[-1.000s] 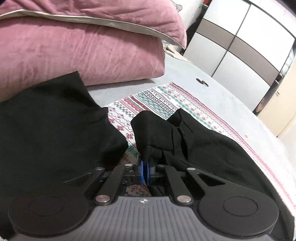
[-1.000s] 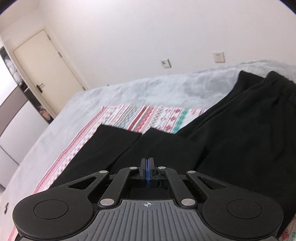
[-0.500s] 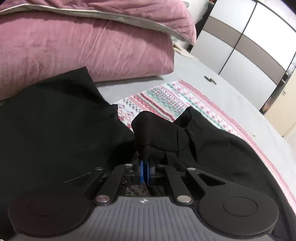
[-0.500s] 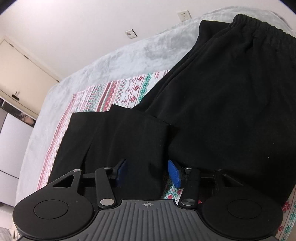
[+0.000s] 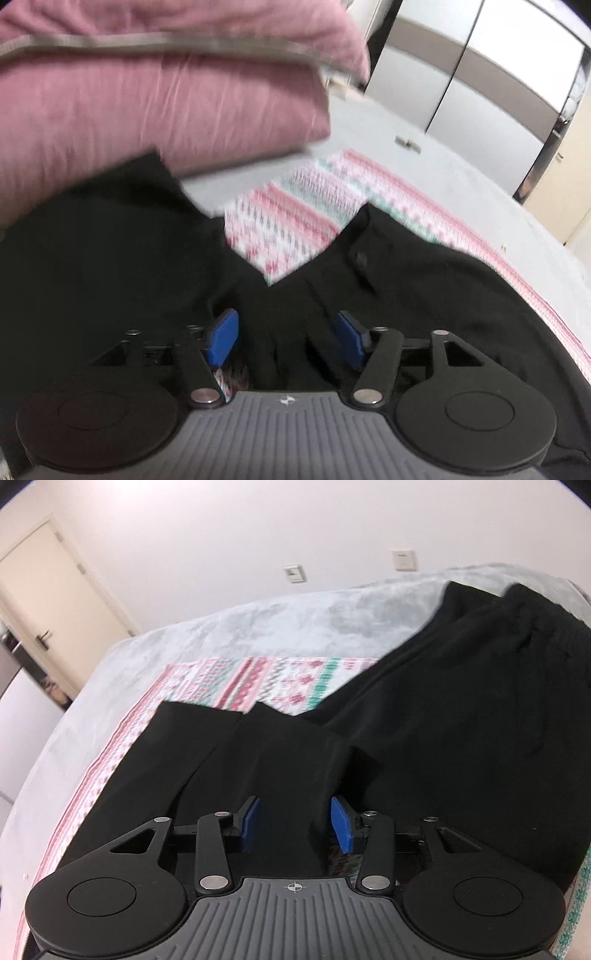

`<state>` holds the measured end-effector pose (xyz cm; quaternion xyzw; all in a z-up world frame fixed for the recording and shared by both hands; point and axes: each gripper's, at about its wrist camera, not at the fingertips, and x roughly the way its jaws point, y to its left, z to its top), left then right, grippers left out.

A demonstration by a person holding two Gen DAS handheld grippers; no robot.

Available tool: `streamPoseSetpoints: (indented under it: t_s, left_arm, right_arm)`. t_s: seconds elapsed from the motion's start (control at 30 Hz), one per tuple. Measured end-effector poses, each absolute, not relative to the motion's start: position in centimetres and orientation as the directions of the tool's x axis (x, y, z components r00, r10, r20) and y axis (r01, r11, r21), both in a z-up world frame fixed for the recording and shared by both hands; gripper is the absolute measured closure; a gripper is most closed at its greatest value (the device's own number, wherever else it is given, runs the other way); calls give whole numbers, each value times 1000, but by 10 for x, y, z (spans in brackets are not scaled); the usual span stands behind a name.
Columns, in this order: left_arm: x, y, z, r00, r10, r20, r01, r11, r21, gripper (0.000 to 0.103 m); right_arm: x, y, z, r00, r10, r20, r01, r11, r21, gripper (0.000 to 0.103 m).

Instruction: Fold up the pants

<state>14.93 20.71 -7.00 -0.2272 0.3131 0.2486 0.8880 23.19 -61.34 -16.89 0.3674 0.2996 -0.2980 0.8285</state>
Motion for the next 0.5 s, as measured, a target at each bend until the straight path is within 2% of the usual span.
streamPoseSetpoints:
  t_s: [0.07, 0.23, 0.33, 0.43, 0.5]
  left_arm:
    - [157, 199, -64, 698, 277, -660, -548, 800, -243, 17]
    - [201, 183, -44, 727, 132, -674, -425, 857, -291, 17]
    - [233, 179, -29, 748, 144, -648, -384, 890, -246, 17]
    - [252, 185, -51, 741, 159, -653, -388, 894, -223, 14]
    - [262, 192, -93, 661, 135, -738, -426, 877, -221, 15]
  right_arm:
    - [238, -603, -165, 662, -248, -707, 670, 618, 411, 60]
    - [265, -560, -157, 698, -204, -687, 533, 789, 306, 60]
    - [279, -538, -159, 695, -186, -694, 476, 843, 251, 60]
    - [286, -516, -160, 696, -185, -694, 427, 883, 194, 60]
    - [287, -501, -162, 698, -179, -693, 382, 912, 149, 57]
